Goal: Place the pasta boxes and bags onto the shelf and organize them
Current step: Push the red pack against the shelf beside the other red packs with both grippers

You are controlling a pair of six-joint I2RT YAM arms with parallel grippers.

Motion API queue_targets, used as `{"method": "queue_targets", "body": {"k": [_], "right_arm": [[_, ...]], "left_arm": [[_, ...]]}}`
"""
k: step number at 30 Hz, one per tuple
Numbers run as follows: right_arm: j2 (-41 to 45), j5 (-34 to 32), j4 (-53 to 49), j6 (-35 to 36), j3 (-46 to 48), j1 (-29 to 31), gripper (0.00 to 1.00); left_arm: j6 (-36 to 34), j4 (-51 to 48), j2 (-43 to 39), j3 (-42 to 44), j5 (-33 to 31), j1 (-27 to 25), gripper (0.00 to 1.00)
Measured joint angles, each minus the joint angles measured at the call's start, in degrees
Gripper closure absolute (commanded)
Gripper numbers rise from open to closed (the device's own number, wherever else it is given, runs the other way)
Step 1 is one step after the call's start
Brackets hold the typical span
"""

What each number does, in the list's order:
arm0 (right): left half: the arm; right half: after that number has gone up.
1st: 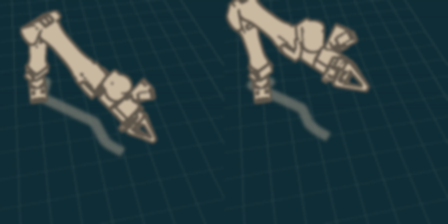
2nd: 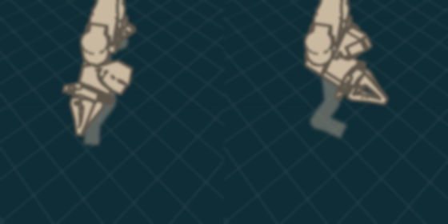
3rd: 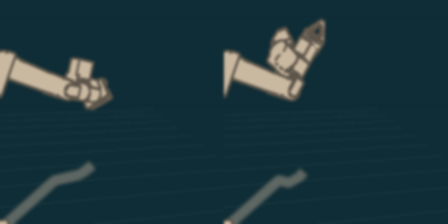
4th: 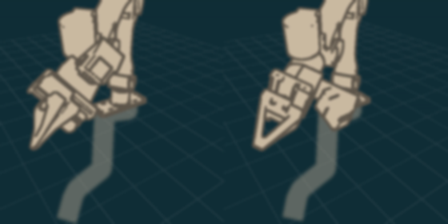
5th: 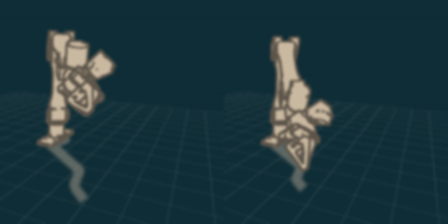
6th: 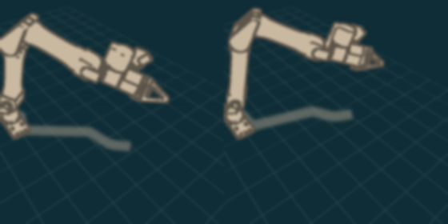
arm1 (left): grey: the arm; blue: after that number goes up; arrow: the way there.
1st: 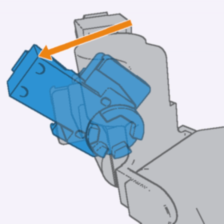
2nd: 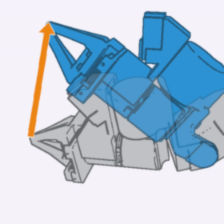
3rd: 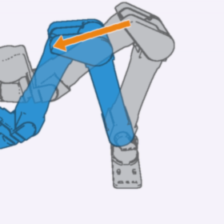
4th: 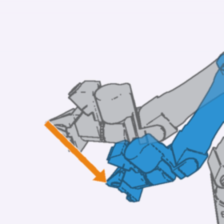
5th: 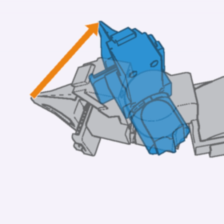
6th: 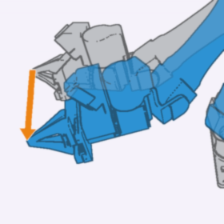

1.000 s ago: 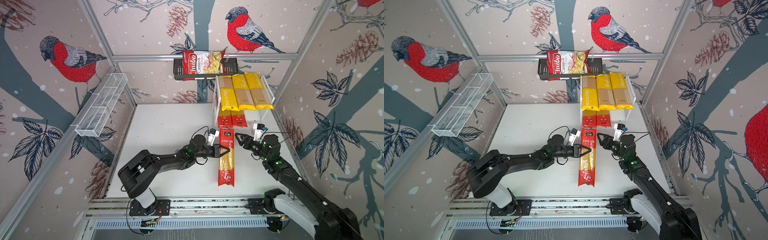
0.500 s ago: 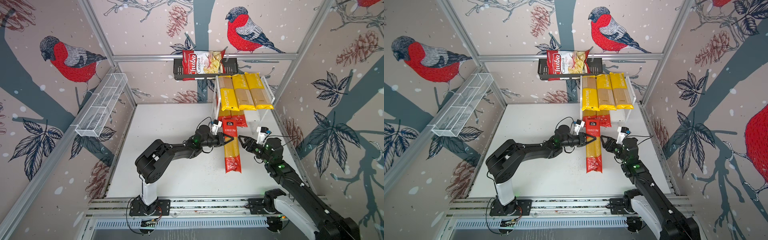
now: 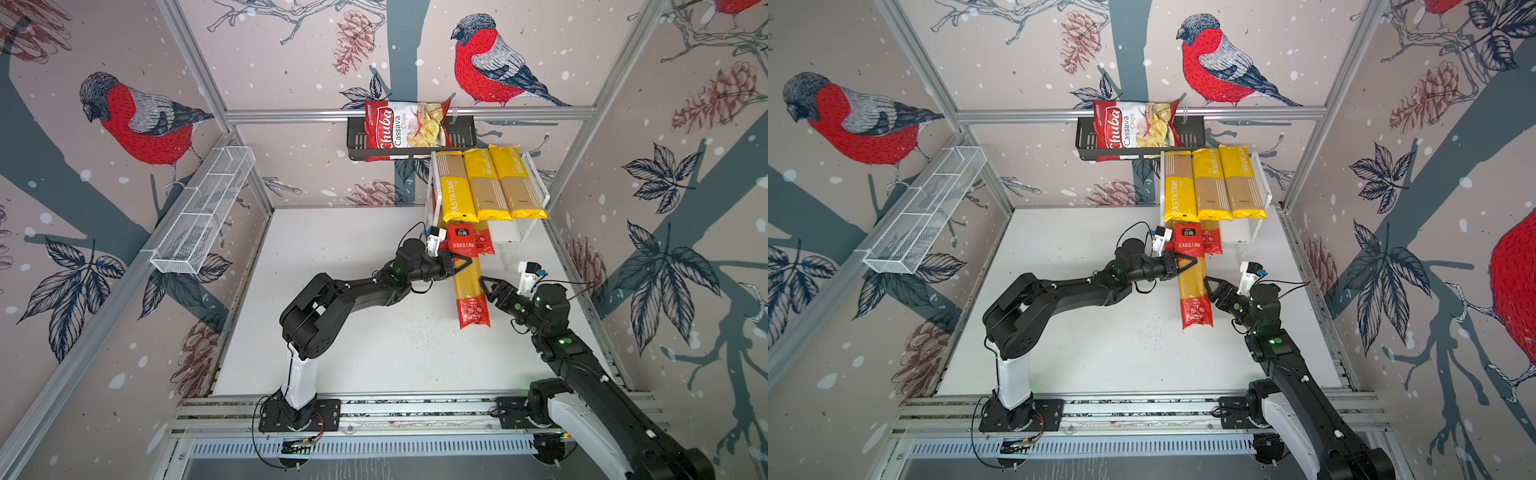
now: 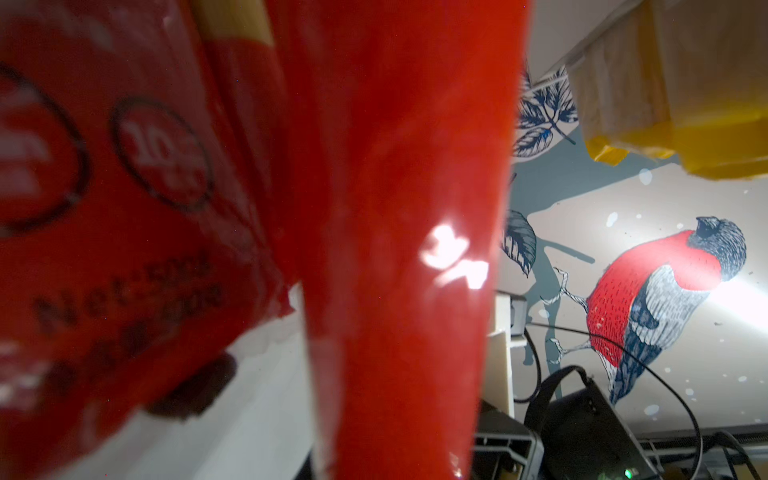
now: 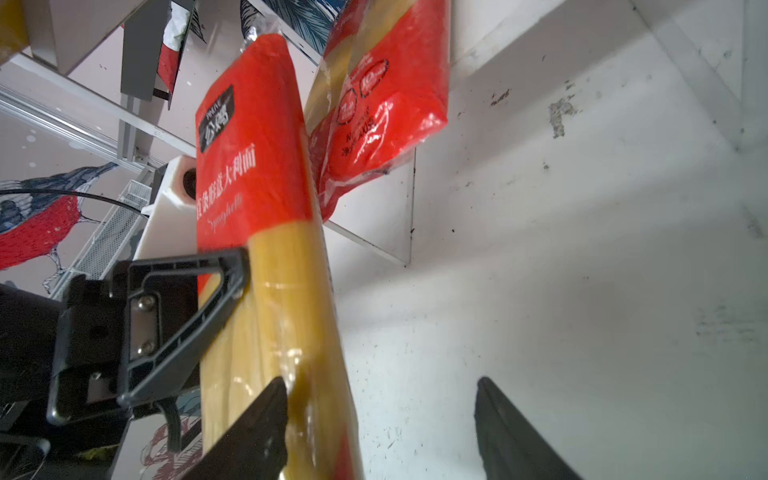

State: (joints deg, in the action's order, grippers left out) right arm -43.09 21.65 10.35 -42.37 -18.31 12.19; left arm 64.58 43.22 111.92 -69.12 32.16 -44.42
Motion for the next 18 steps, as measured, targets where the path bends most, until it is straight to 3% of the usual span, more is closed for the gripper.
{"method": "queue_targets", "body": {"k": [9, 18], "right_arm": [[3.43, 8.24, 1.81, -6.14, 3.96, -5.05, 0.21], [7.52, 14.40, 5.64, -12.17, 7.32, -7.30, 0.25]], "left_arm": [[0.87, 2.01, 3.65, -4.26, -2.16, -0.02, 0.96], [1.40, 4.15, 6.71, -7.37, -2.45, -0.04, 0.96]]}}
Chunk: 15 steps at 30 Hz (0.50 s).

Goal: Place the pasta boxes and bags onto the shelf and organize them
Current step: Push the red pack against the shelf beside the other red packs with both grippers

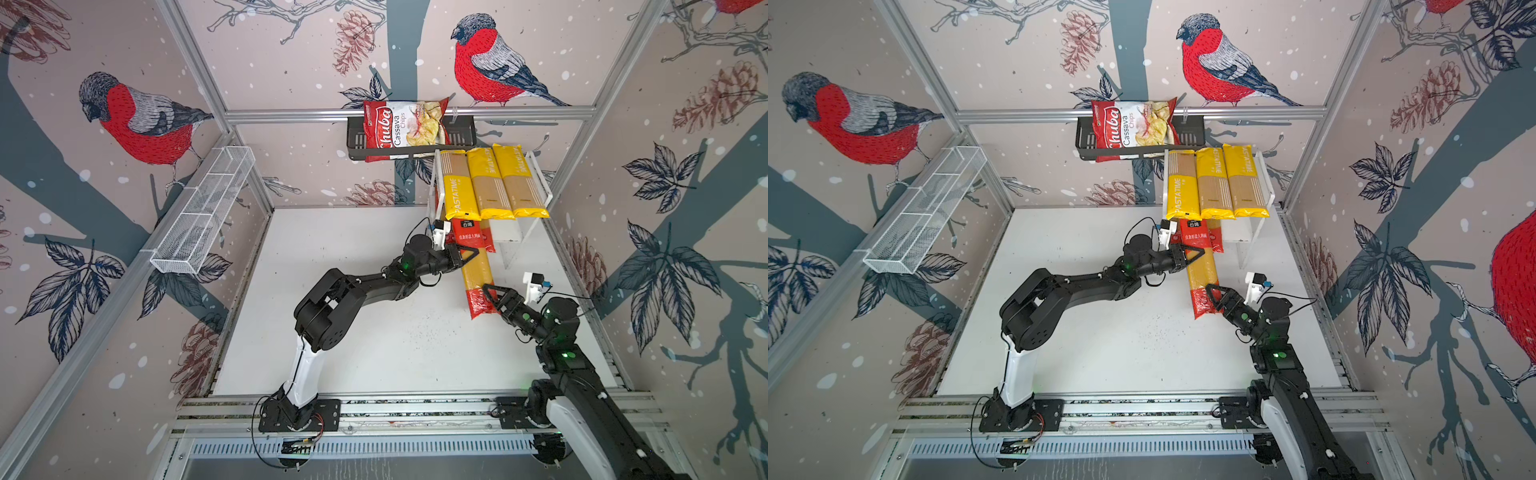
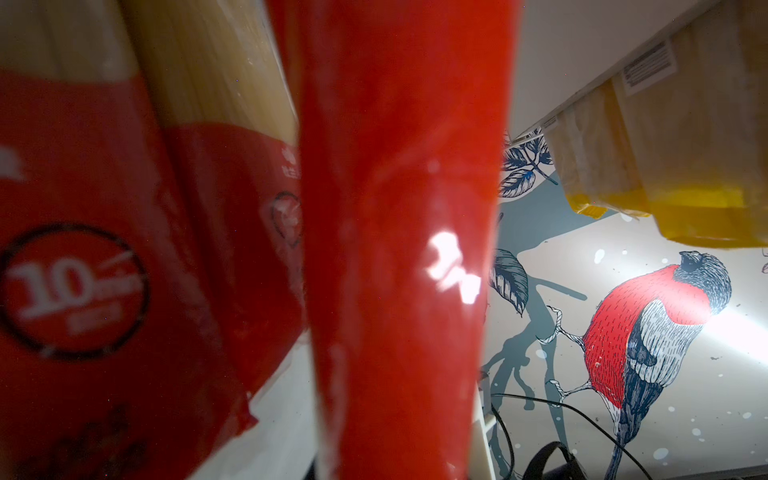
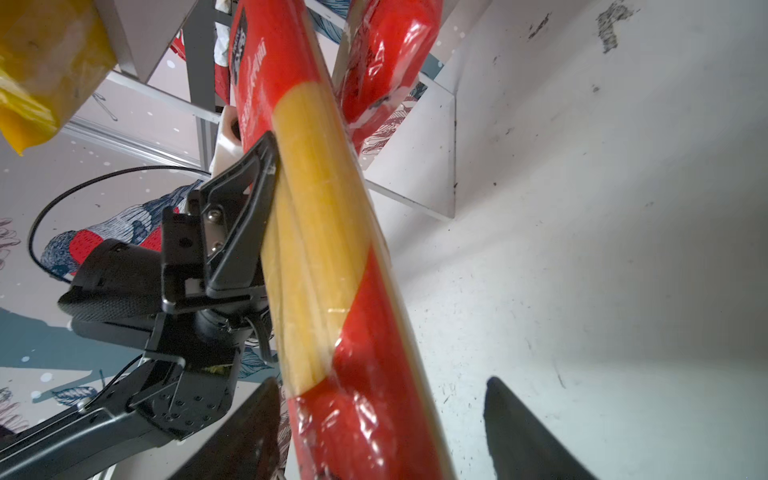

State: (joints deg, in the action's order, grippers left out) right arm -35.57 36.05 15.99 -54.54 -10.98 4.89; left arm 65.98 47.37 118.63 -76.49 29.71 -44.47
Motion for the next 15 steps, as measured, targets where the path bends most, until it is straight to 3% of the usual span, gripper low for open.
{"method": "queue_targets", "body": {"k": [9, 15], "right_arm": [[1.66, 1.68, 5.18, -4.31, 3.34, 0.81, 0.33], [1.88, 0.83, 7.98, -6.12, 4.59, 3.76, 0.49]], "left_arm": [[1.79, 3.06, 0.59, 0.28, -0.09, 0.00, 0.96], [3.06, 3.39, 0.42, 0.39, 0.15, 0.00, 0.92]]}}
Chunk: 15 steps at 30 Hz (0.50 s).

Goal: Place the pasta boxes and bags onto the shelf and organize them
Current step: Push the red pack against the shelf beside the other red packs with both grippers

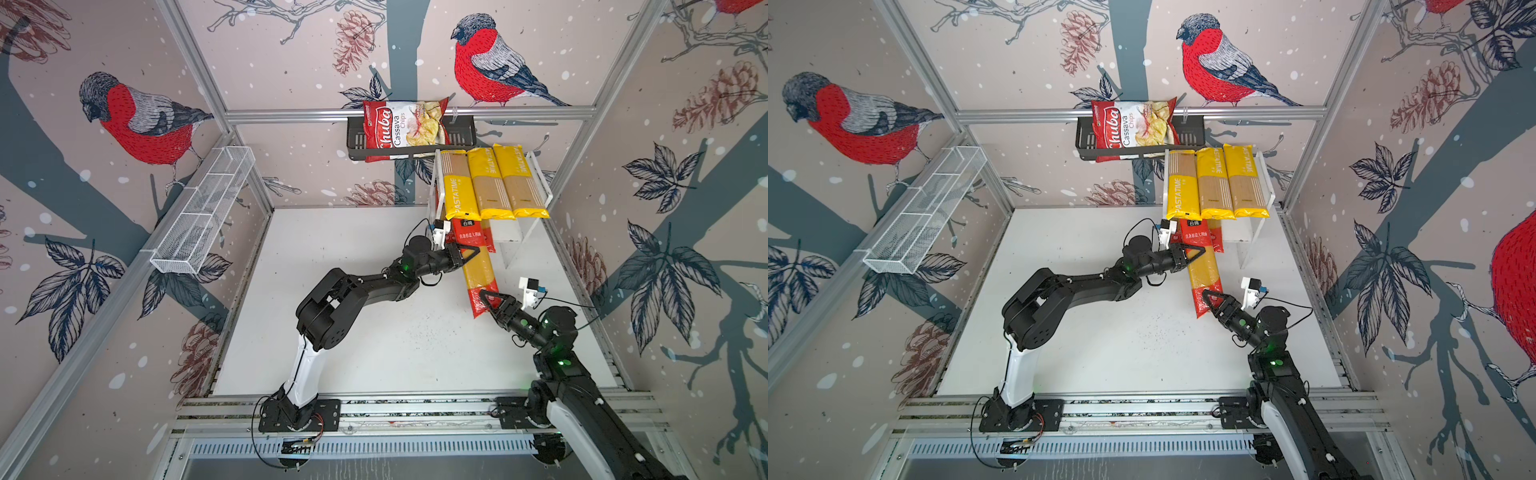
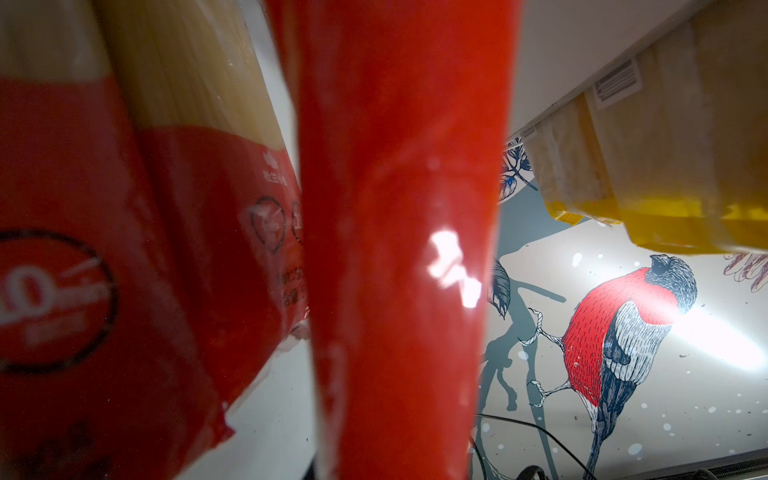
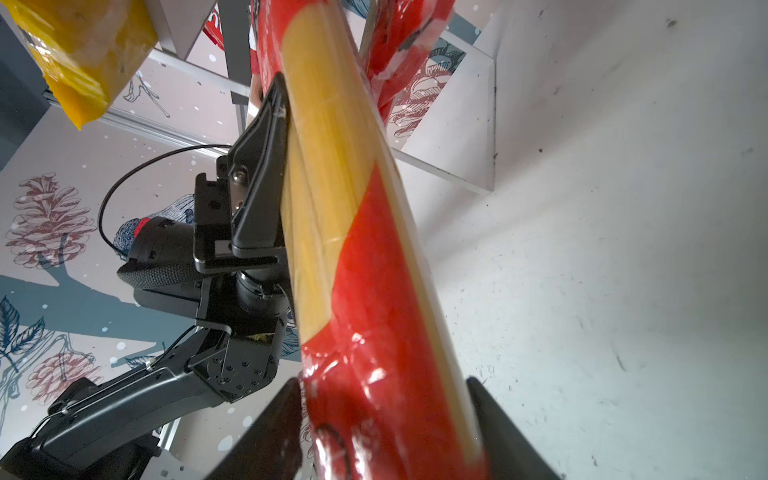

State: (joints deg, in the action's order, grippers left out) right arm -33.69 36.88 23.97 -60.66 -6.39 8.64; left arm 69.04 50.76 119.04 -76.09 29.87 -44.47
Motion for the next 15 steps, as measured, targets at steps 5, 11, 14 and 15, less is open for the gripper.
{"method": "queue_targets", "body": {"k": [5, 11, 14, 15], "right_arm": [[-0.57, -3.37, 2.23, -0.83, 0.00, 2.99, 0.64], [-0.92, -6.32, 4.85, -1.25, 0.39, 5.62, 0.75], [-0.79, -6.93, 5.86, -2.34, 0.42, 5.84, 0.77], [-0.59, -7.06, 5.86, -2.47, 0.42, 5.90, 0.77]], "left_arm": [[1.42, 0.70, -0.31, 0.22, 0.15, 0.00, 0.81], [1.84, 0.35, -0.85, 0.74, 0.09, 0.00, 0.66], [2.10, 0.35, -1.07, 0.94, 0.09, 0.00, 0.62], [2.29, 0.35, -1.18, 1.03, 0.13, 0.00, 0.61]]}}
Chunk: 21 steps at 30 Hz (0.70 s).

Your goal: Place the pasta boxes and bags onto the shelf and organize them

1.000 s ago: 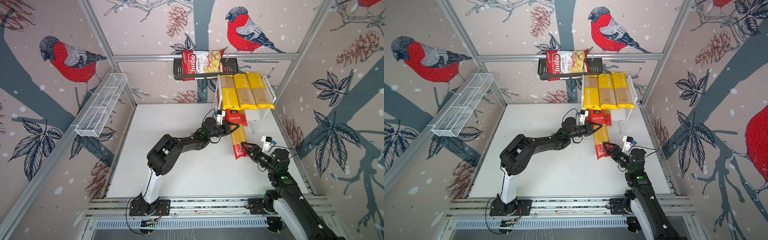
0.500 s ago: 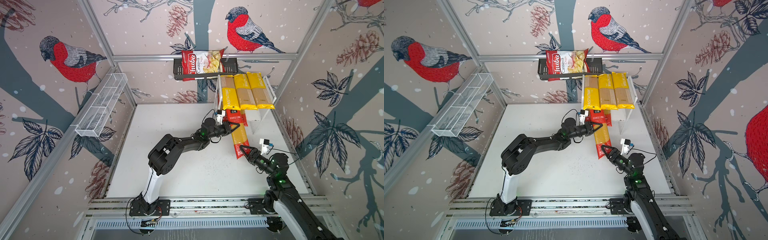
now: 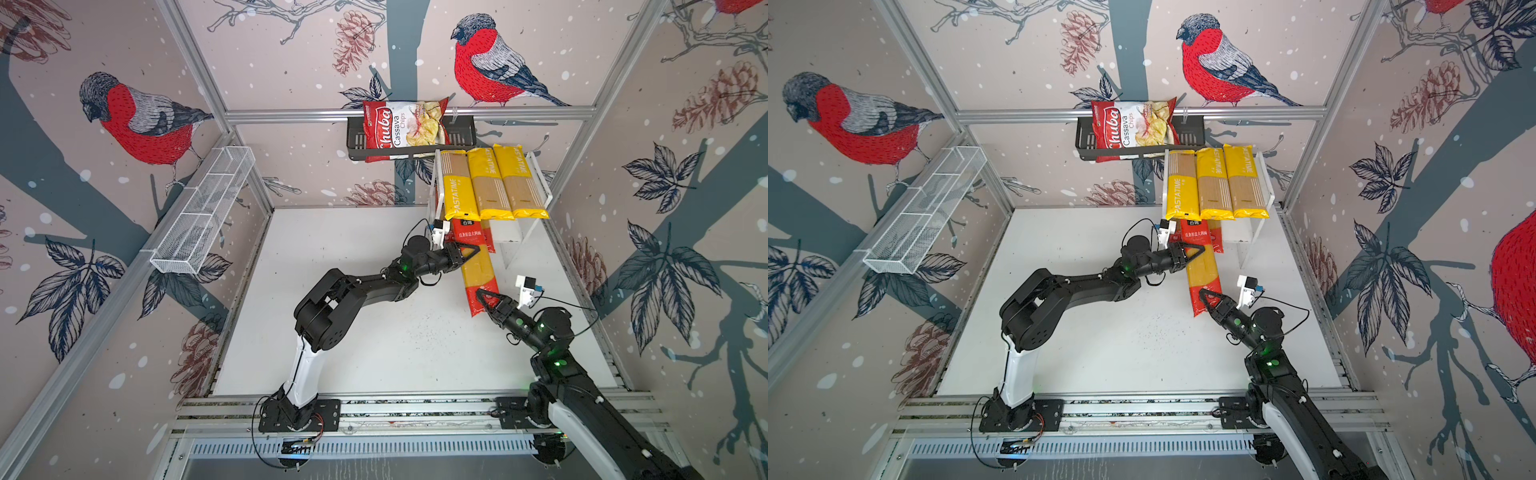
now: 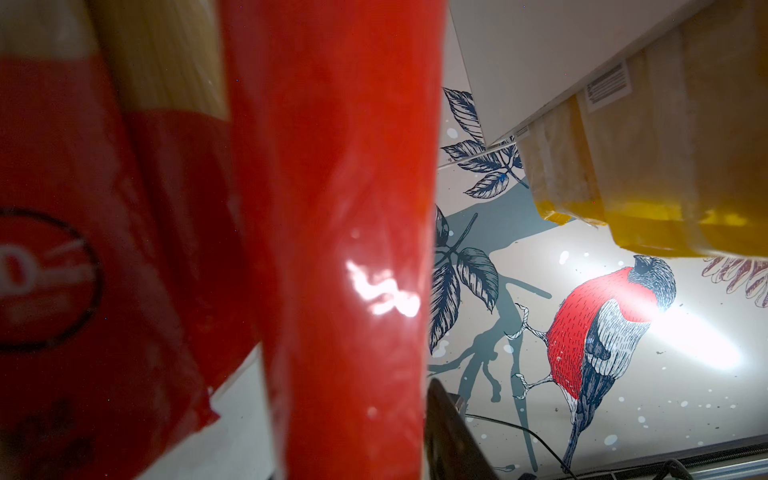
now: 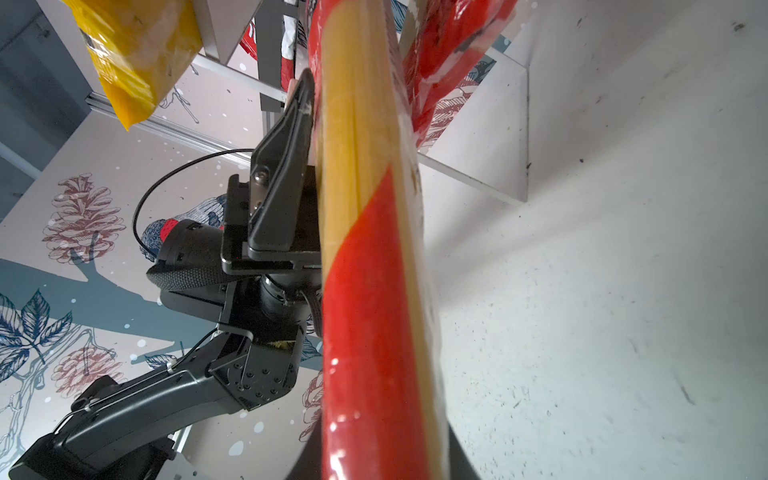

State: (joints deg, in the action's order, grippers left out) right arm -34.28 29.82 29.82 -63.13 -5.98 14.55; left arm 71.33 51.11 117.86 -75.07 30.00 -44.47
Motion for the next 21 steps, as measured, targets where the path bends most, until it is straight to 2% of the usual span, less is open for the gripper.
{"method": "queue_targets", "body": {"k": [8, 16, 21], "right_arm": [[0.13, -2.01, -0.39, -1.07, -1.73, -0.20, 0.80], [-3.34, -2.86, -0.59, -1.07, -6.16, -3.15, 0.82], [-6.64, -4.83, -4.37, -0.35, -10.21, -6.58, 0.83]], "left_arm": [[1.66, 0.07, -1.81, 1.49, -0.07, 0.11, 0.49], [0.61, 1.57, -4.22, 3.39, -0.87, 0.76, 0.48], [0.59, 4.81, -5.25, 4.07, -1.77, 1.03, 0.48]]}}
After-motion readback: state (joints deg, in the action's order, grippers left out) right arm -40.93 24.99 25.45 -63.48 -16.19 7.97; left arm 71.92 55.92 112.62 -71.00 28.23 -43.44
